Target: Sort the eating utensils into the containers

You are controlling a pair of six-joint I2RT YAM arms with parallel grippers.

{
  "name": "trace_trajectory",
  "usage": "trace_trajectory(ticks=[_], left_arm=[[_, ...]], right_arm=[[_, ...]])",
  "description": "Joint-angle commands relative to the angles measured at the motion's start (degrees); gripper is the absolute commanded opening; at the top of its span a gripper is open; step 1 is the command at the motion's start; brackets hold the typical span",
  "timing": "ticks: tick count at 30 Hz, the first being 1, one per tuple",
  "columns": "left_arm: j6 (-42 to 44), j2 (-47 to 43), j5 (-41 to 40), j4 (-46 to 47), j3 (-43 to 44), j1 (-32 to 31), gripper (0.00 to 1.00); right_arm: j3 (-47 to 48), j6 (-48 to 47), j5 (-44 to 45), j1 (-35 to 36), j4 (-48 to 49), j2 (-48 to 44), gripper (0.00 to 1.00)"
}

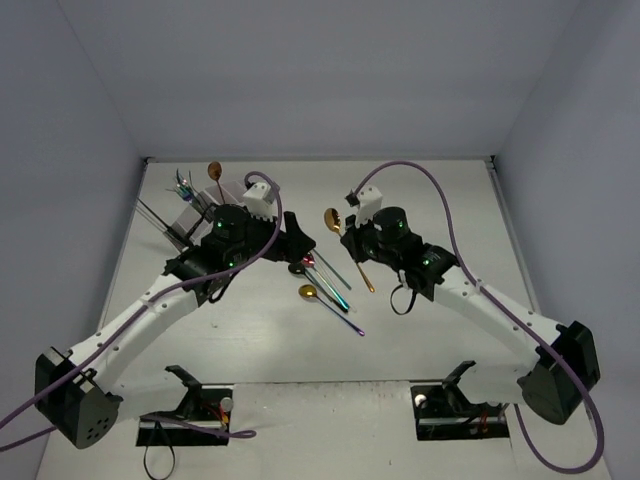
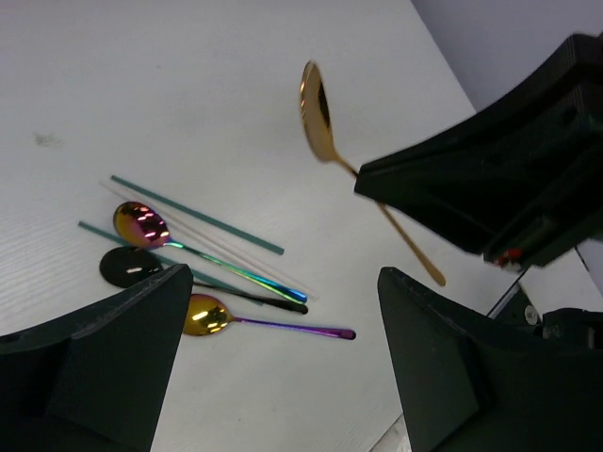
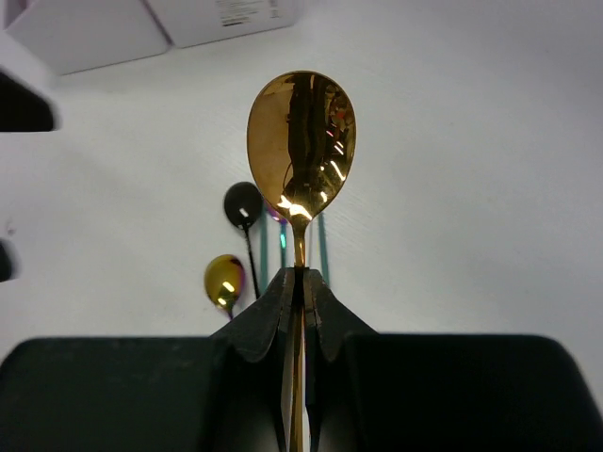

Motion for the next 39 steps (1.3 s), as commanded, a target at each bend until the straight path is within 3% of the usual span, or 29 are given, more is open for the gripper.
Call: trace_trajectory(ticks=[1,9,12,18,23,28,30,35,39], left_arm=[[-3.7,3.1,-1.4,9.9,5.5,-2.5,0.77],[-4.9,8.2,-5.5,10.8,8.6,-4.2,0.73],[-5.3,10.2,-6.1,11.3,9.7,-4.7,0.63],[-5.6,12.9,-6.8,12.0,11.5,-5.8,0.24],[-5.7,13.7,-6.5,15.4,10.7,-6.0,0.01],[-5.3,13.5,-7.3,17.8,10.0,-5.9,0.0],[-4.7,13.4,-8.3,17.8,10.1,-5.9,0.0],[-1.6,12.9,-12.5,16.1,10.9,-4.3,0.0],[2.2,13.7,-15.5,10.5,14.1,0.4,0.0]], right_arm=[[-1.3,-2.2,-6.1,1.5,6.3,-4.2,0.0],[-1.3,-1.3,-8.7,2.3,8.8,-5.6,0.0],[-1.3,-1.1,-9.0,2.4,9.6,-5.7,0.0],[-1.6,-0.9,-9.0,2.4,11.3,-5.2,0.0],[-2.0,-0.7,-9.3,2.4,12.6,-4.4,0.0],[-2.1,-0.6,-9.3,2.4,13.4,-3.7,0.03],[-2.1,-0.6,-9.0,2.4,13.5,-3.6,0.14],[-2.1,-1.1,-8.4,2.3,13.4,-3.6,0.62],[-2.4,-1.2,-7.0,2.2,13.4,-3.7,0.83]])
